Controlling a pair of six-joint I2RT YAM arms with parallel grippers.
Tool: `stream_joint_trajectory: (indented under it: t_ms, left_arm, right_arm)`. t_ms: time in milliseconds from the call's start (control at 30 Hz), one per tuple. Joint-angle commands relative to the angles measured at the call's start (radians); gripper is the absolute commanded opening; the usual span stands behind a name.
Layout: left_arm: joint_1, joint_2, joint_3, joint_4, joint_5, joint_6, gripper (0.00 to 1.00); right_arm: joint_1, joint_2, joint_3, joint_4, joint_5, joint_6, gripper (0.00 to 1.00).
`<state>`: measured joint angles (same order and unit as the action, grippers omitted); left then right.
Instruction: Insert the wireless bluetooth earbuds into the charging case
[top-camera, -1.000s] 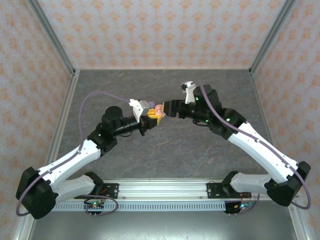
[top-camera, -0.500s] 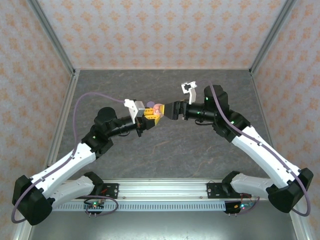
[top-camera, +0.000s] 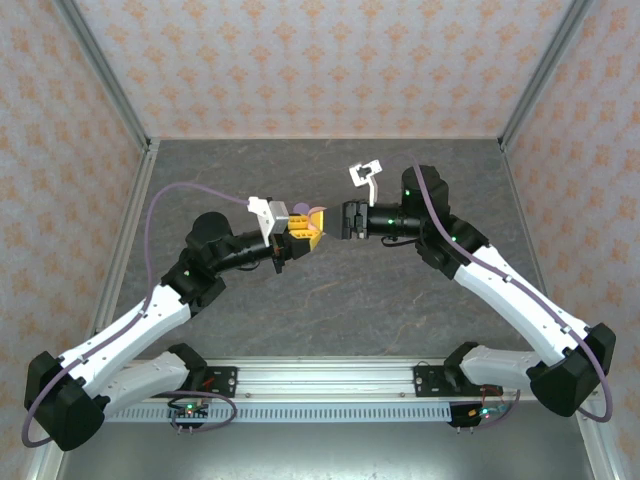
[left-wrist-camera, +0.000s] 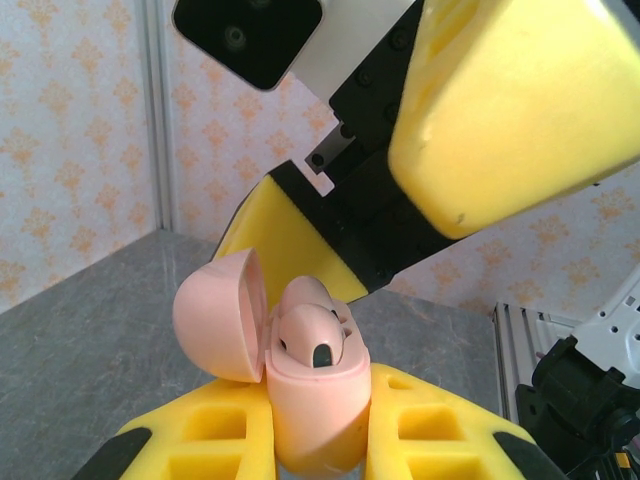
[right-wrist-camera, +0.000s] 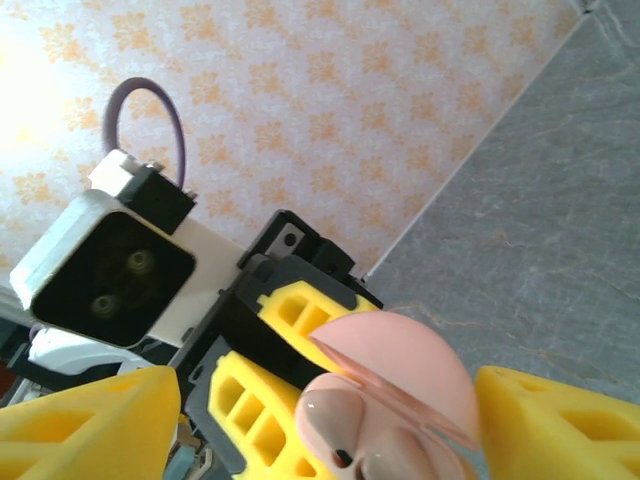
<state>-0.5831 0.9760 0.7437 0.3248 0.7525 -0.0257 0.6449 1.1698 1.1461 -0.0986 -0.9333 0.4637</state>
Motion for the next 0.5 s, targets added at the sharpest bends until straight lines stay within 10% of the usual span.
stream_joint_trajectory:
  t_ms: [0,467]
  left_arm:
    - [-0.007,-0.007,0.031,-0.016,0.006,0.025,0.00]
    - [-0.007,-0.001,0.032,-0.042,-0.002,0.041,0.00]
  right_arm:
    - [-0.001,-0.004,0.030,0.076,-0.056,0.012,0.74]
    - [-0.002,-0.065,0.019,0.080,-0.032,-0.046,0.73]
